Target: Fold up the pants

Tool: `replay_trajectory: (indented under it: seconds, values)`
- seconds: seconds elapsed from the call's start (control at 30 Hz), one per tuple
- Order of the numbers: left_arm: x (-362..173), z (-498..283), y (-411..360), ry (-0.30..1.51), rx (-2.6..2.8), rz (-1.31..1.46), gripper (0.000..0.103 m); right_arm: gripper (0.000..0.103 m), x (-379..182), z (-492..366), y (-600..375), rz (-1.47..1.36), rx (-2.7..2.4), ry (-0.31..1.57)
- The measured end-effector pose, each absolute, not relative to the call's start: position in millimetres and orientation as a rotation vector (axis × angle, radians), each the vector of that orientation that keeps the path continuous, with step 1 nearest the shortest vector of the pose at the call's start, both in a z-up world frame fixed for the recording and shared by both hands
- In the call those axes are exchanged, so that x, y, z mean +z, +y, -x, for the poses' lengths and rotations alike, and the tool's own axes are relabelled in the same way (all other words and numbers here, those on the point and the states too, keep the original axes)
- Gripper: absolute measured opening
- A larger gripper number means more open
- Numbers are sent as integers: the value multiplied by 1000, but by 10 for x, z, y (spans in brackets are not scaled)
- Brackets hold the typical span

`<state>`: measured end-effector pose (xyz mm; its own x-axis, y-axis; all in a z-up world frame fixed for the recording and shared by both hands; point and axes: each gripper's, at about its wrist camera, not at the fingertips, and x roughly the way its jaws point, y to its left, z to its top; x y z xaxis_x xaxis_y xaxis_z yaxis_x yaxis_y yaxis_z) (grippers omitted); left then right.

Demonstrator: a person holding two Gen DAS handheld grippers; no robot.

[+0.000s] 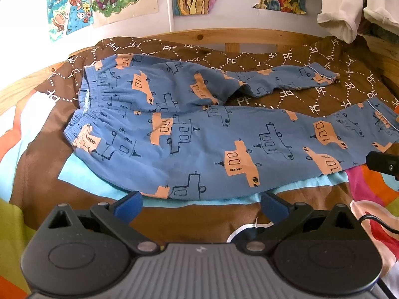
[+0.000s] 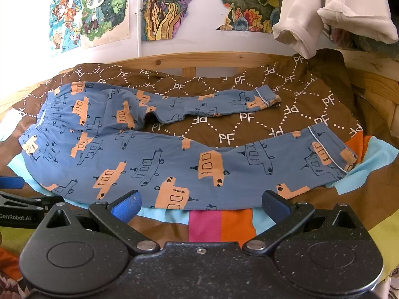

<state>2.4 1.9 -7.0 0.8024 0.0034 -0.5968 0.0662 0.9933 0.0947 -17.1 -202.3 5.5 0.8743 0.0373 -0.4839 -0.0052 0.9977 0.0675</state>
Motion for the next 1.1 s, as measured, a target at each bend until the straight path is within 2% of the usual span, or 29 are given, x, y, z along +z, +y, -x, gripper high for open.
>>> replay_trajectory:
  seconds: [0.27,0.5,0.7,0.8,1.0,1.1]
  values:
    - [-53,-84,58,646,-63,-84,103,102,54,145,-2003,-41,25,509]
    - [246,-422,293,625,-170,24,103,102,270,-161,-2138,28,160,471]
    - [630,-1107,478,666,-319,46,103,102,595,-931,-2379,50,374,387]
    - [811,-1496,594,710,-362,52,103,102,751,-1460,-2425,66,441,421]
    - [1261,-2134,837,534,-255,-59,103,102,990,-2474,-2431,116,537,477]
    - [1334,-2513,871,507,-204,-196,103,102,1027,-2922,-2425,130,571,513]
